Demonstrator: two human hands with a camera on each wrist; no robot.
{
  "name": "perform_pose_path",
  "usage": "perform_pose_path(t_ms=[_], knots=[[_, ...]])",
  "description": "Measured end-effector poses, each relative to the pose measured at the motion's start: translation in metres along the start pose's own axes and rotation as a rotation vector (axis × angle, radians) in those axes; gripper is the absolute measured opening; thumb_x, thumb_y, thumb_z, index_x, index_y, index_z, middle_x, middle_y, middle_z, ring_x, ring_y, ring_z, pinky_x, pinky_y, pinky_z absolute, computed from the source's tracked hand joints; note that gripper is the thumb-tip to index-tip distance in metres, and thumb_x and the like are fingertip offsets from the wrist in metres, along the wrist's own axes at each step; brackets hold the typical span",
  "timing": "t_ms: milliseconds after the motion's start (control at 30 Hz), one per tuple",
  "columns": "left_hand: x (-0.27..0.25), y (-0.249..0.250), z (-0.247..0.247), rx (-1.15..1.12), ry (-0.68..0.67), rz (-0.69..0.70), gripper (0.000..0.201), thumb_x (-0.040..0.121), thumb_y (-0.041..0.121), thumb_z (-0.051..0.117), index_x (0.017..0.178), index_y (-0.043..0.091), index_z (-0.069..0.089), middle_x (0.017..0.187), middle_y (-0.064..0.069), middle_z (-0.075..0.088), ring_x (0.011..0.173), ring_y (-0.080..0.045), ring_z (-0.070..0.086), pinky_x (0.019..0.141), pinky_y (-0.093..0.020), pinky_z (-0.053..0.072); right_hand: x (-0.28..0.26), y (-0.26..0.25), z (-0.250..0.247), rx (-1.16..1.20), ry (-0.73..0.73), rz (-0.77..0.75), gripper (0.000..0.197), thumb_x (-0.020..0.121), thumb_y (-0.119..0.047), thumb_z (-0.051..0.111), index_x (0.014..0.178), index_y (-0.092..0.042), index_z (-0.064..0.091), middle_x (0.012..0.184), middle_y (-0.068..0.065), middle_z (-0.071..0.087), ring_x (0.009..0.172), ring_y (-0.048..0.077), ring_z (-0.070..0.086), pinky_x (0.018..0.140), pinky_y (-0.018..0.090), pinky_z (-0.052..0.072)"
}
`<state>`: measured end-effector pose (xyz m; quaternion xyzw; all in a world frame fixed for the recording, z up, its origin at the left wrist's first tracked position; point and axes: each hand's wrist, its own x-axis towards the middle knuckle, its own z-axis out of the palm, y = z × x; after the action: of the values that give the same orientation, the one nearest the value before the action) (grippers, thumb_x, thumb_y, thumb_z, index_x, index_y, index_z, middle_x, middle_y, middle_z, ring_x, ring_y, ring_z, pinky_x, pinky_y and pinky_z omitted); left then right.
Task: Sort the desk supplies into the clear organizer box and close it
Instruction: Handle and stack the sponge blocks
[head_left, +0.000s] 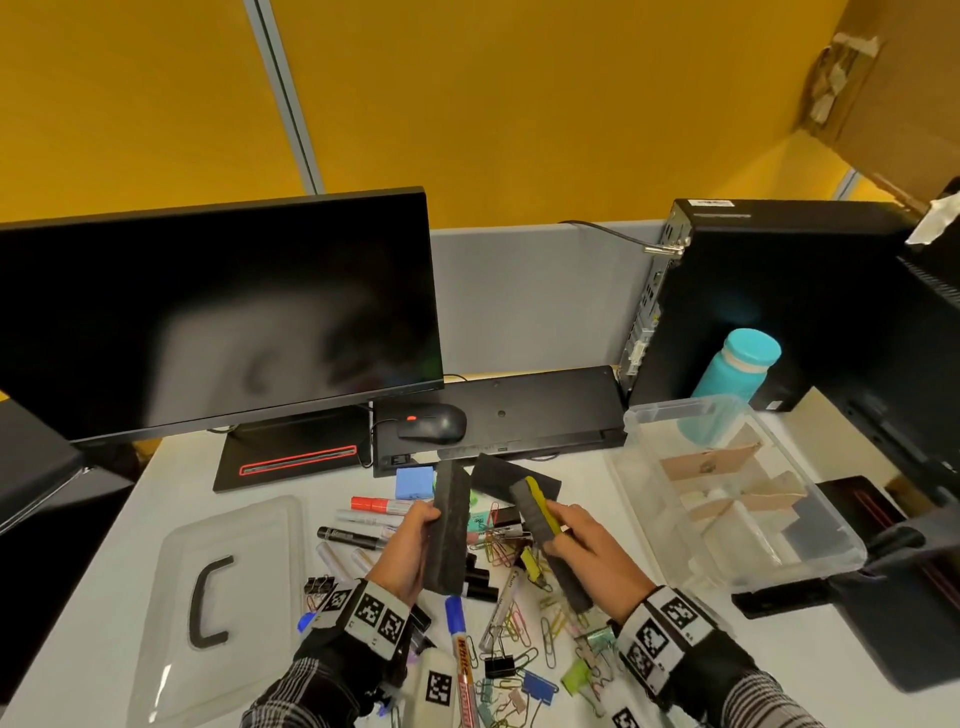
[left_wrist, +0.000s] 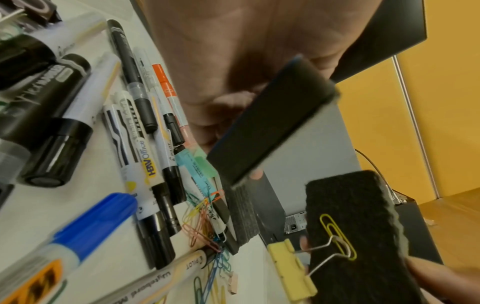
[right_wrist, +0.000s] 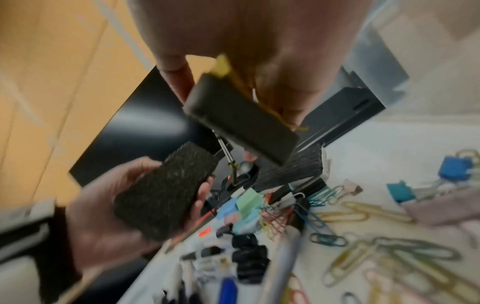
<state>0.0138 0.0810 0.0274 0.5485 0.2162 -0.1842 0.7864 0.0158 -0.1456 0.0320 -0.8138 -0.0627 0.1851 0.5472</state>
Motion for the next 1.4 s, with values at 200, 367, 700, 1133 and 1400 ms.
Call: perform_pose_path(t_ms=[200, 367, 700, 1133, 1400], knots=[[0.004, 0.003, 0.004, -0.015, 0.041, 0.008, 0.034, 0.097, 0.028, 0.034, 0.106, 0.004, 0.056, 0.102, -0.024, 0.064, 0.085, -0.030, 0.062, 0.077, -0.039, 0.049, 0.014, -0.006, -0.003, 0.465, 0.007, 0.157, 0.038, 0.082, -0.039, 0.047, 0.106, -0.017, 0.066, 0.093, 0.009, 0.070, 0.084, 0.021, 0.064, 0.077, 0.034, 0.049], [0.005, 0.006, 0.015, 0.085, 0.079, 0.081, 0.045, 0.097, 0.041, 0.039, 0.109, 0.004, 0.062, 0.095, -0.015, 0.071, 0.084, -0.026, 0.068, 0.077, -0.039, 0.055, 0.024, 0.002, 0.011, 0.381, 0.074, 0.169, 0.032, 0.099, -0.027, 0.039, 0.103, -0.020, 0.070, 0.106, 0.008, 0.071, 0.105, 0.024, 0.064, 0.099, 0.046, 0.046], [0.003, 0.009, 0.025, 0.197, -0.077, 0.138, 0.055, 0.076, 0.051, 0.055, 0.121, 0.020, 0.056, 0.117, -0.008, 0.067, 0.109, -0.021, 0.064, 0.099, -0.041, 0.049, 0.027, -0.004, 0.036, 0.321, 0.004, 0.111, 0.028, 0.100, -0.023, 0.038, 0.109, -0.020, 0.065, 0.104, -0.002, 0.070, 0.098, 0.006, 0.065, 0.091, 0.024, 0.049], [0.006, 0.000, 0.025, 0.250, -0.068, 0.178, 0.068, 0.072, 0.065, 0.062, 0.128, 0.029, 0.049, 0.125, -0.003, 0.063, 0.116, -0.017, 0.059, 0.106, -0.044, 0.042, 0.013, -0.020, 0.031, -0.153, 0.196, -0.336, 0.026, 0.098, -0.026, 0.042, 0.122, -0.024, 0.051, 0.114, -0.012, 0.055, 0.103, -0.002, 0.054, 0.089, 0.014, 0.045], [0.013, 0.010, 0.019, 0.107, 0.042, 0.116, 0.079, 0.067, 0.071, 0.063, 0.129, 0.024, 0.053, 0.120, -0.010, 0.066, 0.111, -0.028, 0.063, 0.103, -0.051, 0.044, -0.012, -0.015, 0.034, -0.612, -0.047, -0.447, 0.059, 0.089, -0.037, 0.018, 0.144, -0.022, 0.034, 0.133, -0.006, 0.043, 0.111, 0.005, 0.047, 0.090, 0.011, 0.038]])
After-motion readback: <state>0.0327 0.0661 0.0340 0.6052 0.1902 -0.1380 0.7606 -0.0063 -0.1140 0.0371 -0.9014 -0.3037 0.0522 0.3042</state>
